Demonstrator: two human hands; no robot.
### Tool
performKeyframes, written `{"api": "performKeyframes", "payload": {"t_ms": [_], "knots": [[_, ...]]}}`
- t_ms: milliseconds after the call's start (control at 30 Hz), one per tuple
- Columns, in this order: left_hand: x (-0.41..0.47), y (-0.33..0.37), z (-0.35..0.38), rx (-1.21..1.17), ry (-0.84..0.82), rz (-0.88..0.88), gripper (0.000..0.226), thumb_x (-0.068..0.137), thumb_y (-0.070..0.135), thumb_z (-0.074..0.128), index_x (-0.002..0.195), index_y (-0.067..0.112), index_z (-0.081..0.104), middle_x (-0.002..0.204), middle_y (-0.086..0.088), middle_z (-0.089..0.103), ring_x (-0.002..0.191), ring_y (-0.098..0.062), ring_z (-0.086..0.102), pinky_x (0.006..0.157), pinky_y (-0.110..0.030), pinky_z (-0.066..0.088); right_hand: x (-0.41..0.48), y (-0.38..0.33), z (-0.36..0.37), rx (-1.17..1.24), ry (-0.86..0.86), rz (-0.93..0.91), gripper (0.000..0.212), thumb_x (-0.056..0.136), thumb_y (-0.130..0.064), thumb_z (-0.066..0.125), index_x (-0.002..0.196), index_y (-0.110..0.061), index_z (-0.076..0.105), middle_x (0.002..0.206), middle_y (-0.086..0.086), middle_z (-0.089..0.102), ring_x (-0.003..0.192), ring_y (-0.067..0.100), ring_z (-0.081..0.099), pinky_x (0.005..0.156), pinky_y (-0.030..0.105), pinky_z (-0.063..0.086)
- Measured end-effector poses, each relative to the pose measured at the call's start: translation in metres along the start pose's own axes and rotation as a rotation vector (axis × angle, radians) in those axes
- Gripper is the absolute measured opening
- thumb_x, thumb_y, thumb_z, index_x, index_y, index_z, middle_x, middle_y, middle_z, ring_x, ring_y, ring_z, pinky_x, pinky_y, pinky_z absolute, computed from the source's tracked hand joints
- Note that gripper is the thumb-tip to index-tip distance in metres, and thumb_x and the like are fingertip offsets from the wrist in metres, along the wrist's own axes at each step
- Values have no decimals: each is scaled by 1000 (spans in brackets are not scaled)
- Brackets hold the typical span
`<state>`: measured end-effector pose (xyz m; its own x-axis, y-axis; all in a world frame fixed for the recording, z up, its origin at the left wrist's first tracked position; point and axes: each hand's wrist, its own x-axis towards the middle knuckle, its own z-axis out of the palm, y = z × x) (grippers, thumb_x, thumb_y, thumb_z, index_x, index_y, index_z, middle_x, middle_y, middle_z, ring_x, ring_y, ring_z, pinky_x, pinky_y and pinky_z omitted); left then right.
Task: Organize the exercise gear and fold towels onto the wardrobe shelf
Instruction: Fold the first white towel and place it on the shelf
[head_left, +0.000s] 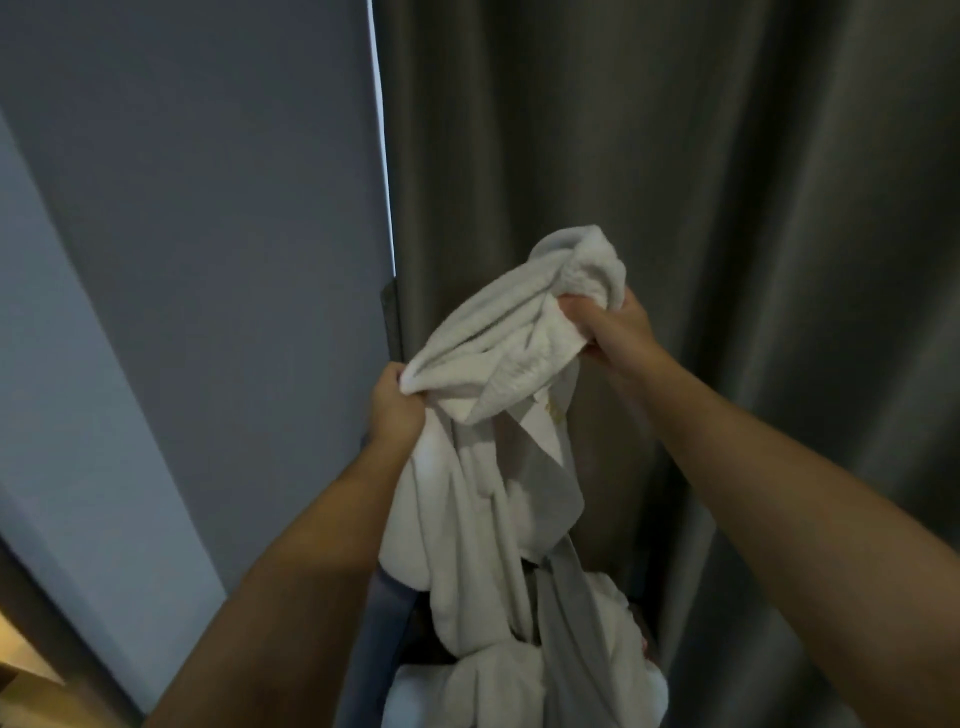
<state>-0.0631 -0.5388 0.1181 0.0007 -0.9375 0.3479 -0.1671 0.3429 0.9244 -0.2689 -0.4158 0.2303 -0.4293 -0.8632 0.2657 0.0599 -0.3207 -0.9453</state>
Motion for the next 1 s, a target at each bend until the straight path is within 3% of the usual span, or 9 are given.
{"api": "performKeyframes", "payload": {"t_ms": [133, 367, 667, 867, 1000], "knots": [[11, 42, -7, -45, 70, 47, 2, 96, 10, 52, 98, 11, 52, 95, -7, 58, 88, -18, 54, 76, -32, 44, -7, -14, -1, -18, -34, -50, 40, 90, -9, 65, 129, -14, 55, 121, 13, 65, 107, 28, 66, 89, 46, 56], [21, 78, -15, -152, 188, 67, 1, 96, 13, 49, 96, 12, 49, 86, 1, 56, 82, -14, 53, 77, -32, 46, -14, -5, -5, -56, -75, -46, 41, 88, -5, 65, 127, -13, 56, 120, 14, 66, 107, 30, 66, 91, 51, 54], [35, 144, -32, -249, 232, 192, 12, 93, 13, 50, 86, 23, 49, 82, 10, 56, 74, -3, 52, 65, -14, 46, -11, -21, 11, 21, -91, -102, 43, 85, -14, 70, 126, -14, 56, 114, 11, 68, 99, 24, 70, 73, 31, 56], [21, 187, -50, -229, 251, 299, 12, 92, 11, 50, 87, 22, 50, 86, 5, 59, 81, -11, 56, 76, -28, 50, -18, -46, 22, 87, -87, -148, 37, 86, -16, 69, 122, -18, 59, 113, 9, 69, 100, 23, 70, 76, 34, 58], [2, 196, -65, -219, 282, 285, 8, 93, 11, 51, 89, 18, 51, 84, 4, 58, 79, -10, 55, 74, -27, 49, -32, -56, 29, 133, -124, -190, 33, 88, -12, 68, 120, -14, 61, 115, 14, 68, 103, 27, 69, 83, 40, 58]]}}
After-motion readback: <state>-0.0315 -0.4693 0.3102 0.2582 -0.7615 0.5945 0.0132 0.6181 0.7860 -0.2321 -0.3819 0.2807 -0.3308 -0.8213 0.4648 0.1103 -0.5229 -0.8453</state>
